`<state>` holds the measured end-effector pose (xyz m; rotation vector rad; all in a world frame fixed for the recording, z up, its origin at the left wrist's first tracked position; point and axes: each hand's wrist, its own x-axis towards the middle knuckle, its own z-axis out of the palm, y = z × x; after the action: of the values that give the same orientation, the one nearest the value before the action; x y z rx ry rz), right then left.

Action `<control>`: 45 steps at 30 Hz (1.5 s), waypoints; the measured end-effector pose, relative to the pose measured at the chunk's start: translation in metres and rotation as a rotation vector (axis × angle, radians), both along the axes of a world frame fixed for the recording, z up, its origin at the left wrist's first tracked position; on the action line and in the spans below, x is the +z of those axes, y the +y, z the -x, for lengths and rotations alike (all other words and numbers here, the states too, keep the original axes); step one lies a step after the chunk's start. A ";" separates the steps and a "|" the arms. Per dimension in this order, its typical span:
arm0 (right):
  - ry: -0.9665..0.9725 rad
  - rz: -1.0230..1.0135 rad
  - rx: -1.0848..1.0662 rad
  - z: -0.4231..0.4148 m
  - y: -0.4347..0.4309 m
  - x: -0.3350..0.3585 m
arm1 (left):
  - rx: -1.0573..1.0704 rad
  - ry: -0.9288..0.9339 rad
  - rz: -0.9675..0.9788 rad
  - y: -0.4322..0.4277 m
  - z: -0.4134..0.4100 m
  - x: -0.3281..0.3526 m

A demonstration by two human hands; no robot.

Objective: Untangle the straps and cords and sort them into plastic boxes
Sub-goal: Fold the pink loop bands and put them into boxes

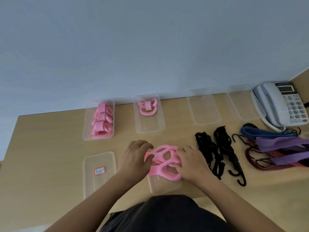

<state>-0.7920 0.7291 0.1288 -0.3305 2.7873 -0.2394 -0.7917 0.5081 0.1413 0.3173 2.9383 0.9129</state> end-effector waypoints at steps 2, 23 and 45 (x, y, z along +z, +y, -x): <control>0.038 0.098 -0.006 -0.002 0.003 0.007 | -0.037 -0.052 0.012 0.005 -0.008 0.005; -0.094 1.200 0.028 0.010 0.016 0.214 | 0.149 -0.087 -0.566 0.043 -0.071 0.180; 0.023 1.554 0.114 -0.088 -0.059 0.350 | 0.126 0.225 -1.011 -0.007 -0.164 0.303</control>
<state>-0.7037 0.6699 0.4786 -0.7620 1.9499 -2.2669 -0.6281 0.5015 0.4439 0.2617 2.3981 2.4511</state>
